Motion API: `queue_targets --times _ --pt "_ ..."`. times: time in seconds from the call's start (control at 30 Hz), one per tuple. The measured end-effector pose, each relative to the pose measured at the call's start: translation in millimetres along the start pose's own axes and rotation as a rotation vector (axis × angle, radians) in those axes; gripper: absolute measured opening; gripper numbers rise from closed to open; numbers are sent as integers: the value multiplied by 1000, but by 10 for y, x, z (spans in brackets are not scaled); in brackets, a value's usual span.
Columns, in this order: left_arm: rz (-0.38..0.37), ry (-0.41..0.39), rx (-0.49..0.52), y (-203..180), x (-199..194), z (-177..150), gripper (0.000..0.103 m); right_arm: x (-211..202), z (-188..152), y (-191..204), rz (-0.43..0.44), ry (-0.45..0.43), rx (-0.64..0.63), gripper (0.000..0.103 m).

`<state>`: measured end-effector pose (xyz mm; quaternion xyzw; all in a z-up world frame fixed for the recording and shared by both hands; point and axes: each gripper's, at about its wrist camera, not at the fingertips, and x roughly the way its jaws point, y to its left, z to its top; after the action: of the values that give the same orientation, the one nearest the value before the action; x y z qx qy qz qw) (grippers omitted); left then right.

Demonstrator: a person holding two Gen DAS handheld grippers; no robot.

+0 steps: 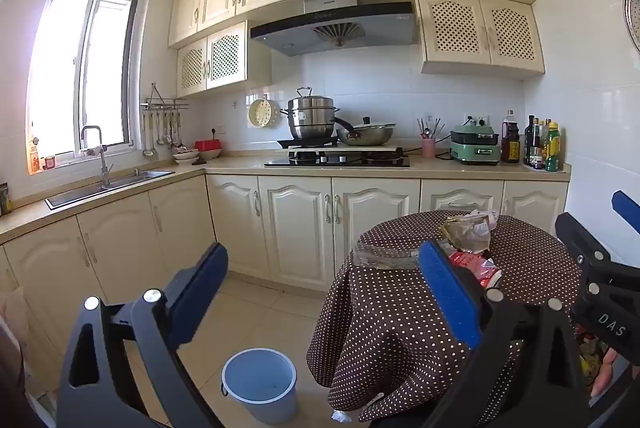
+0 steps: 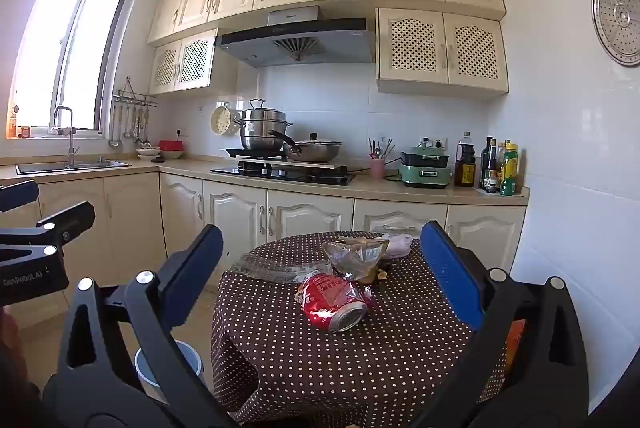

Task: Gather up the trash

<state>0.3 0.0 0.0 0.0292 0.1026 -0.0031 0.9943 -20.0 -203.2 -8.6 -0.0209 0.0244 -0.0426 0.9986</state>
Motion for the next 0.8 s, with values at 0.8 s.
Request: queue_targets --times 0.8 --pt "0 -1 -2 64 -12 2 95 15 7 32 5 3 1 97"
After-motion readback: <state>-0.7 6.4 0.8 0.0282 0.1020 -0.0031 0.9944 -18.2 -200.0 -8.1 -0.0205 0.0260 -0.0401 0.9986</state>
